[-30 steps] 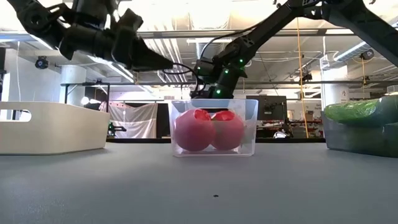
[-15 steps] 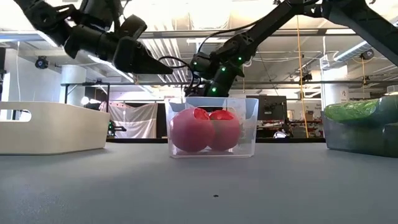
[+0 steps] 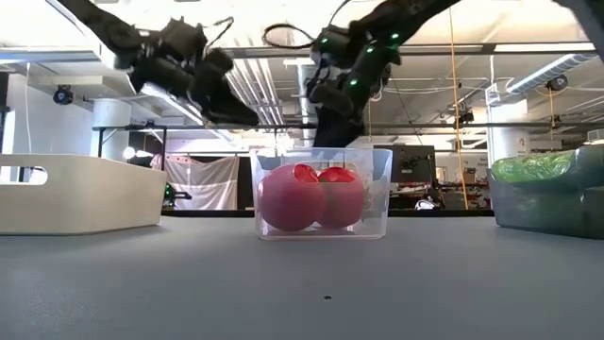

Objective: Sort produce into baskets
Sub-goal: Put the green lime into the white bin

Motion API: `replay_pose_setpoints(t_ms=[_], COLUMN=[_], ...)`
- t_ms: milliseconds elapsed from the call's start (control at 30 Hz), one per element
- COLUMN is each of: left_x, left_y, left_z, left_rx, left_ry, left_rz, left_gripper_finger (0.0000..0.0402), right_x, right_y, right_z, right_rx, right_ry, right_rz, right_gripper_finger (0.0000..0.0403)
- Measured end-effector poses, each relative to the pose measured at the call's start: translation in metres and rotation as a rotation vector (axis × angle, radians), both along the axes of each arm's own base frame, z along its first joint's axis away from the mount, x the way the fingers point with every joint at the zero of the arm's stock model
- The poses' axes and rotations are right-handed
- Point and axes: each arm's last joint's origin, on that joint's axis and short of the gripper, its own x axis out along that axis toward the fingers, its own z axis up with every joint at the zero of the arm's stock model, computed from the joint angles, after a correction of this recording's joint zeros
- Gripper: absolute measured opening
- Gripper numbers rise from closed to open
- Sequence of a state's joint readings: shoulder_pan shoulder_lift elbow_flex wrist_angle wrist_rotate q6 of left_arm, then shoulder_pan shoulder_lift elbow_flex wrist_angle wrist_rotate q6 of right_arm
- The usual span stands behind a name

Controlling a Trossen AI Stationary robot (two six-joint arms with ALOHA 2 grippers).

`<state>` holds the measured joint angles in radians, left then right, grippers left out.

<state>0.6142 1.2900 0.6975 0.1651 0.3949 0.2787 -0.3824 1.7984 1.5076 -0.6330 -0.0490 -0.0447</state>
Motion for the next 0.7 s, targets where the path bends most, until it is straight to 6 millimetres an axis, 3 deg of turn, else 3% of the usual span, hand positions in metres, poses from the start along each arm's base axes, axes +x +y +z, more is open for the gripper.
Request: replay_pose_setpoints(t_ms=[267, 467, 700], left_x=[0.025, 0.047, 0.060], left_y=[0.025, 0.044, 0.041], left_z=[-0.033, -0.050, -0.072], left_rx=[-0.034, -0.048, 0.020], left_ry=[0.061, 0.114, 0.197], left_rz=[0.004, 0.003, -0.105], left_gripper_finger=[0.0246, 0.0285, 0.0322], right_x=[-0.041, -0.070, -0.100], right_y=[0.017, 0.027, 0.039], right_z=[-0.013, -0.014, -0.020], right_rx=[-0.004, -0.063, -0.092], right_ry=[-0.147, -0.186, -0.267], right_rz=[-0.068, -0.124, -0.173], right_gripper_finger=[0.0310, 0.0307, 0.0298])
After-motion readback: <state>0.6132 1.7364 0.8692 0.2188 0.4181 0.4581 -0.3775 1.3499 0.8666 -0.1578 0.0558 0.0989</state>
